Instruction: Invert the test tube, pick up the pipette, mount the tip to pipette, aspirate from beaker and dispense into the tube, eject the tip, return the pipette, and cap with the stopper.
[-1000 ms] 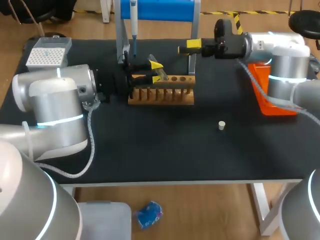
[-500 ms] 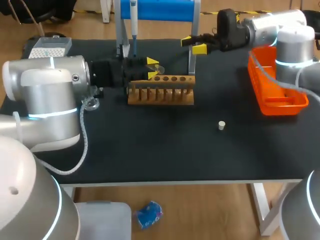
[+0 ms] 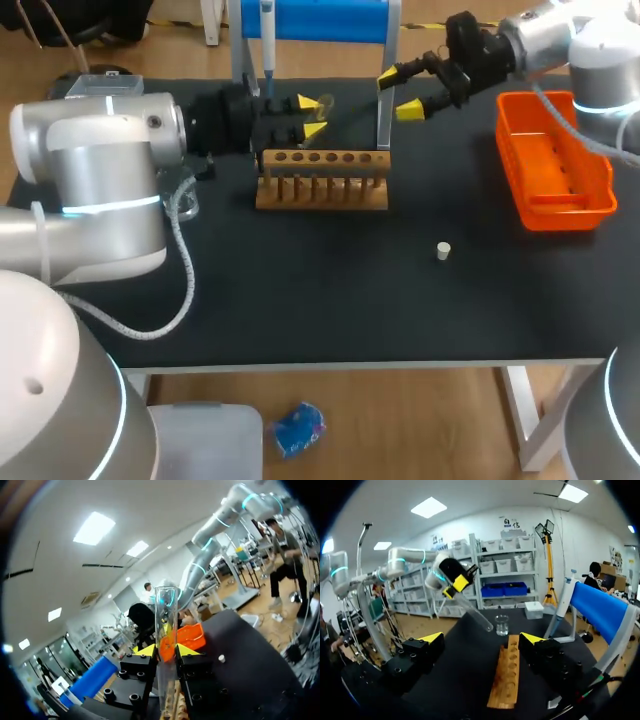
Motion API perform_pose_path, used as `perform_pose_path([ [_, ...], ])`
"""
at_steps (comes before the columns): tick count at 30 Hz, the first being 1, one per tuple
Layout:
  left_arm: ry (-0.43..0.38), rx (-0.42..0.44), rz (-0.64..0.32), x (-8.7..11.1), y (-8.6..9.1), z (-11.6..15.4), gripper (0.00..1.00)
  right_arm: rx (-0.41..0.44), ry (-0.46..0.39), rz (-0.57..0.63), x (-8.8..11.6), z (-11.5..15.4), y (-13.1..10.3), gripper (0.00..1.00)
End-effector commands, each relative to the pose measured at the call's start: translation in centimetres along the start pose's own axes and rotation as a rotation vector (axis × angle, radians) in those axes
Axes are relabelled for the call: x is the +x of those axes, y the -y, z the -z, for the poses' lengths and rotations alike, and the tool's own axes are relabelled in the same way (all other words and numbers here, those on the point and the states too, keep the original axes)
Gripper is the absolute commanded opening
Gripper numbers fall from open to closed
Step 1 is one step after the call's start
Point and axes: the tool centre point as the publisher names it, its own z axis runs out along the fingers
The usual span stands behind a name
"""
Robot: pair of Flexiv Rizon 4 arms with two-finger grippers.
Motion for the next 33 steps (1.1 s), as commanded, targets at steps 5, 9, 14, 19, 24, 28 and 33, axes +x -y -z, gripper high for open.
perform_pose_path([
  [5,-0.041,0.001,0.159,-0.2,-0.8,-0.9,0.0,0.386,0.434,0.271,2.7,-0.5,0.5,1.0],
  [9,-0.041,0.001,0.159,-0.2,-0.8,-0.9,0.0,0.386,0.434,0.271,2.7,-0.5,0.5,1.0],
  [14,-0.041,0.001,0.159,-0.2,-0.8,-0.9,0.0,0.386,0.434,0.271,2.7,-0.5,0.5,1.0],
  [19,-0.027,0.026,0.188,-0.7,-1.1,-1.4,0.0,0.369,0.429,0.261,2.6,-0.5,1.4,1.0],
  [24,-0.008,0.095,0.253,-1.9,-1.8,-2.7,0.0,0.364,0.406,0.219,2.5,-0.3,3.6,1.0],
  [28,-0.016,0.121,0.268,-2.6,-2.0,-3.6,0.0,0.351,0.404,0.2,2.0,0.1,5.0,1.0],
  [33,-0.045,0.126,0.29,-2.9,-2.5,-4.7,0.0,0.342,0.37,0.203,1.1,0.3,6.6,1.0],
])
